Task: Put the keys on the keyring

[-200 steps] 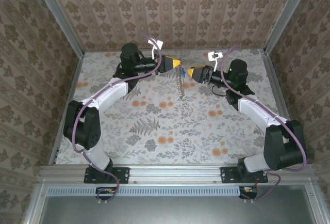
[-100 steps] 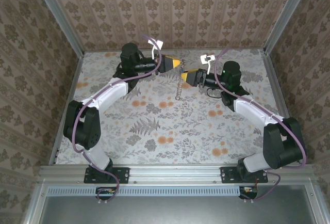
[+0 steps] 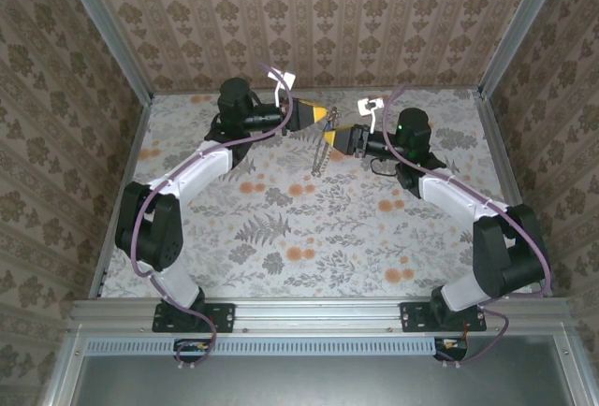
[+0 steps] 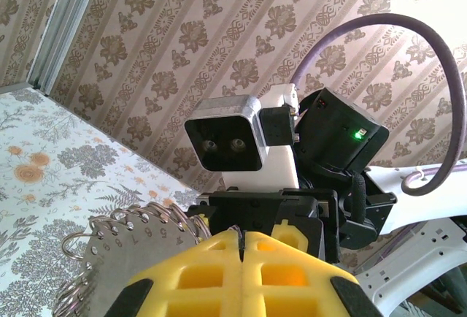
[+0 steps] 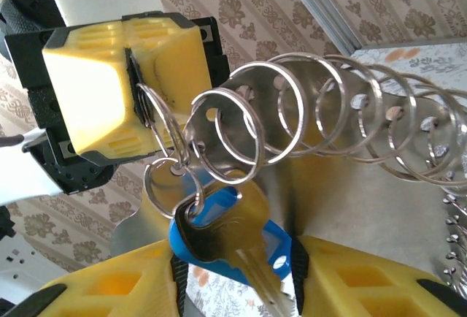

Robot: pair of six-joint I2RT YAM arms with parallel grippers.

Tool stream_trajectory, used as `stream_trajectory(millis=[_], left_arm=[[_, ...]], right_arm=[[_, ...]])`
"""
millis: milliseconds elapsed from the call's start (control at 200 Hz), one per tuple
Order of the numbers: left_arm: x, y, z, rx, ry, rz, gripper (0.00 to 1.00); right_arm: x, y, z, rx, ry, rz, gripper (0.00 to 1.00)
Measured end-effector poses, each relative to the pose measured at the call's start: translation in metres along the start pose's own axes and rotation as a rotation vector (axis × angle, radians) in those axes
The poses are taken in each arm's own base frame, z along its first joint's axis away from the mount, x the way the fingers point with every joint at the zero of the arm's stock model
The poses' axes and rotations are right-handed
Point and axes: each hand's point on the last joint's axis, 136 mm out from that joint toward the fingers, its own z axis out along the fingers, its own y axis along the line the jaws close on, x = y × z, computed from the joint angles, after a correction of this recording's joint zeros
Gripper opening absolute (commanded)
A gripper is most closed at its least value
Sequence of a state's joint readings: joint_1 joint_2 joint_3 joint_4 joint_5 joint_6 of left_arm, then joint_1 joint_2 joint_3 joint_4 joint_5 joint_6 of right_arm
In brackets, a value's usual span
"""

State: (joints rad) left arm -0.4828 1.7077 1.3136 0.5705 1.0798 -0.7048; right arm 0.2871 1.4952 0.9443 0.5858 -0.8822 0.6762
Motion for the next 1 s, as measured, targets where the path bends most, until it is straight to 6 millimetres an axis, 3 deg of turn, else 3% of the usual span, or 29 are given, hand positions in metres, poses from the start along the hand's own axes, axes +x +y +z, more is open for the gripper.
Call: stream_trajectory(millis=[245, 520, 830, 1000], left_arm=[[0.002, 0.003, 0.000, -0.010, -0.007, -0.015, 0.00], [0.004, 0.008, -0.002, -0.023, -0.033, -0.037, 0.00], [0.002, 0.007, -0.003, -0.018, -0.067, -0.049, 0.00], [-0.005, 0.004, -0.003, -0.011, -0.094, -0.026, 0.00]], right_arm=[[0.005, 0.000, 0.001, 0.004, 0.018, 0.002, 0.13], [0.012, 0.003, 0.005, -0.001, 0.043, 0.012, 0.02], [0.022, 0.017, 0.016, -0.031, 0.076, 0.007, 0.00], [0.032, 0.010, 0.017, -0.002, 0.106, 0.032, 0.04]])
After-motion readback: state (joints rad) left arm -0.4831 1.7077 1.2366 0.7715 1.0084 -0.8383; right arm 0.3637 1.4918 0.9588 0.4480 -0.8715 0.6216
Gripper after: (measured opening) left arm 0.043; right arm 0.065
